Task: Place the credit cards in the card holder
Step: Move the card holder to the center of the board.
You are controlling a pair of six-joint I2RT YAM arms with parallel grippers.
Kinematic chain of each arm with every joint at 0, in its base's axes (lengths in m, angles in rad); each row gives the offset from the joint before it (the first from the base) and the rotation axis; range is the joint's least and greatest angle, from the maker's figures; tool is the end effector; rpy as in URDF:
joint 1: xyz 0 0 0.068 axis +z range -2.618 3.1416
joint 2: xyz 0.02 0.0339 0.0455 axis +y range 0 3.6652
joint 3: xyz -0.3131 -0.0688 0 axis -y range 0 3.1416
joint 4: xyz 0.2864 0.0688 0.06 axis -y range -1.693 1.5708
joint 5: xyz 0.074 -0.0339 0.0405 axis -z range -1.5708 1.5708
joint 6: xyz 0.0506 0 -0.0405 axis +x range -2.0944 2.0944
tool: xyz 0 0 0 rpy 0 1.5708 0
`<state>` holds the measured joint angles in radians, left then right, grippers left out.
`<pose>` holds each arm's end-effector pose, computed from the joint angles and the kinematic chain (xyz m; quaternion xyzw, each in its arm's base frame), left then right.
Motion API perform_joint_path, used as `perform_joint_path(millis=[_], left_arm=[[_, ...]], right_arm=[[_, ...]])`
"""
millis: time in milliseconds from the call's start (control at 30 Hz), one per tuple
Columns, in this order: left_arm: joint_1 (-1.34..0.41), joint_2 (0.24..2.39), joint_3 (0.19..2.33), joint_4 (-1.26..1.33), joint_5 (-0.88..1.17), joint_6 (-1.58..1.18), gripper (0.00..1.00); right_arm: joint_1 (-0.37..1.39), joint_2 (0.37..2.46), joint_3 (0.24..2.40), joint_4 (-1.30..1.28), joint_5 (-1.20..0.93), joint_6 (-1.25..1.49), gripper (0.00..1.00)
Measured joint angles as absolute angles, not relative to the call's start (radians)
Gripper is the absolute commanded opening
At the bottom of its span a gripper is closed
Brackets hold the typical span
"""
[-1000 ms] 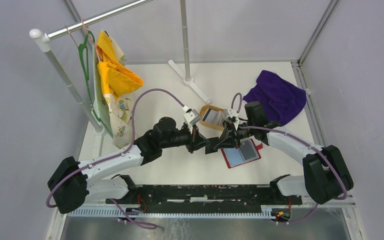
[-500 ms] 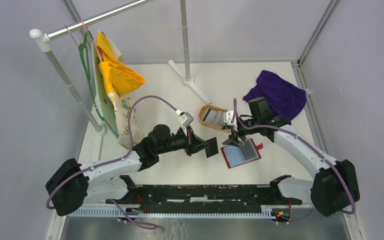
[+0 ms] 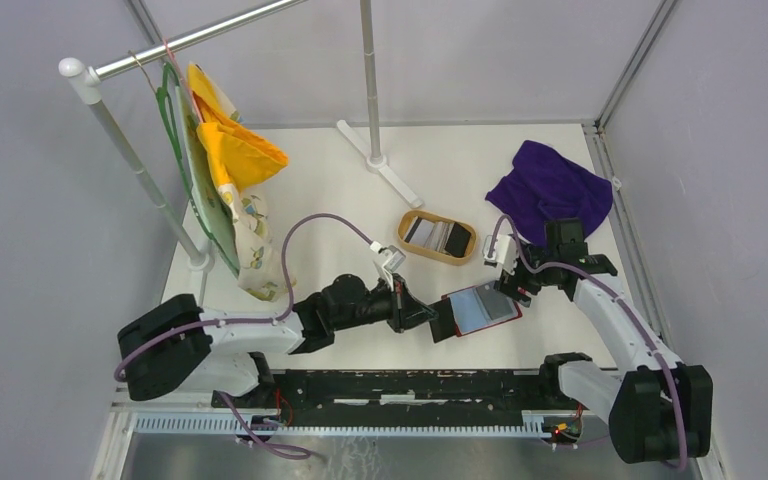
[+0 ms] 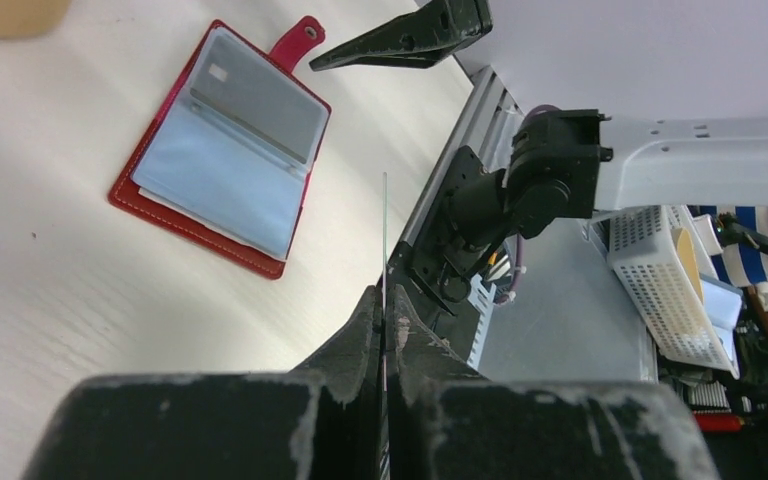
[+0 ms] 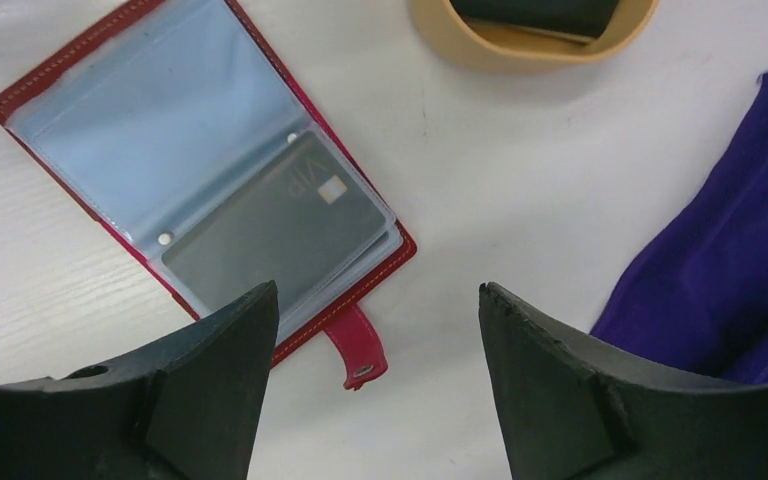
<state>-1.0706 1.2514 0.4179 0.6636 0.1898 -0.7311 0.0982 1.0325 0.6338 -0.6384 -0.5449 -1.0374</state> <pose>0.1262 -0.2508 0.2182 0.1888 0.7399 -0.5480 0.3416 0.2028 0.0463 0.2255 -0.5594 0.7451 0.1165 0.3439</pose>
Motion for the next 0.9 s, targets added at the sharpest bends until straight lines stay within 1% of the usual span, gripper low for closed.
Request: perform_joint_path(millis=[133, 300, 400, 667, 900], left_arm=[[-1.102, 1.35, 0.42, 0.745, 0.135, -0.777, 0.02], [-1.103, 1.465, 0.419, 0.863, 0.123, -0.829, 0.02], [-1.103, 1.493, 0.419, 0.897, 0.124, -0.84, 0.02], [-1.091, 1.505, 0.419, 0.952, 0.133, -0.842, 0.02], [-1.047, 1.636, 0.422, 1.054, 0.186, -0.903, 0.02]], right_arm=[[0.058, 1.095, 0.634, -0.636, -0.524, -1.011, 0.78], [0.05, 1.204, 0.634, -0.645, -0.522, -0.999, 0.77], [0.05, 1.251, 0.635, -0.66, -0.526, -0.998, 0.77], [0.036, 1.259, 0.638, -0.672, -0.543, -0.992, 0.77], [-0.026, 1.279, 0.647, -0.7, -0.575, -1.0, 0.75]])
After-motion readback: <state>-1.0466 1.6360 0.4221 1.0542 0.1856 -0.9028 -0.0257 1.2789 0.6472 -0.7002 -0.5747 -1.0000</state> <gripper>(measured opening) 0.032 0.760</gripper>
